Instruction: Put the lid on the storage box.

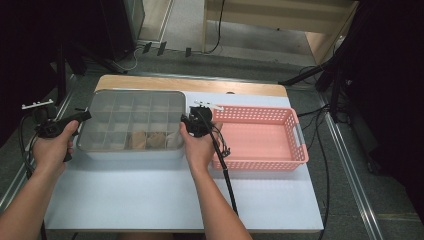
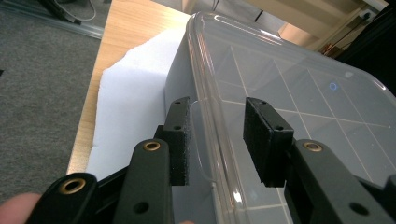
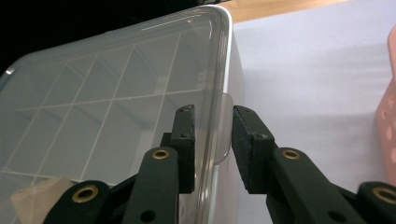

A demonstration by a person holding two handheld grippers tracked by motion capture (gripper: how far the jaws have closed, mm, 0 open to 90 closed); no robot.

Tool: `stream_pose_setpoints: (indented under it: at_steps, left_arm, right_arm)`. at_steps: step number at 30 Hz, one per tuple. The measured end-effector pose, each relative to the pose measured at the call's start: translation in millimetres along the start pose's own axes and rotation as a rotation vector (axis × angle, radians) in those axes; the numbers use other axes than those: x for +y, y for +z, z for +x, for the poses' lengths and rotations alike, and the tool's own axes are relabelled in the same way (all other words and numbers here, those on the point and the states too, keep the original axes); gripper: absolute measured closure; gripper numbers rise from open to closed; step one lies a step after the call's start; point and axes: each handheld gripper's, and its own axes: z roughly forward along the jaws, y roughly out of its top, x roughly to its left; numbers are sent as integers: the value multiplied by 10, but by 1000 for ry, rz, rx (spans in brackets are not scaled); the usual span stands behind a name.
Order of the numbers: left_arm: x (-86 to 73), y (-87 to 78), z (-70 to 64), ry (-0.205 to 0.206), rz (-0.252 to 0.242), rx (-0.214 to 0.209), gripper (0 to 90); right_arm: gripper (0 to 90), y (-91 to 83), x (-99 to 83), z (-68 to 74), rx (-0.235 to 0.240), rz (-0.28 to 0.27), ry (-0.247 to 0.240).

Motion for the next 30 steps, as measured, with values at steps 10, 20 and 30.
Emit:
stream_pose_setpoints:
  at_steps: [10, 20, 30]
  left_arm:
    - [-47, -1, -5, 11, -3, -21, 588]
    - [-158, -224, -101, 84, -93, -11, 365]
    - [-363, -536, -228, 132, -116, 12, 76]
  right_arm:
    - [714, 10, 21, -35, 15, -1, 4]
    - [490, -111, -102, 7, -80, -57, -100]
    - [239, -321, -364, 61, -51, -103, -165]
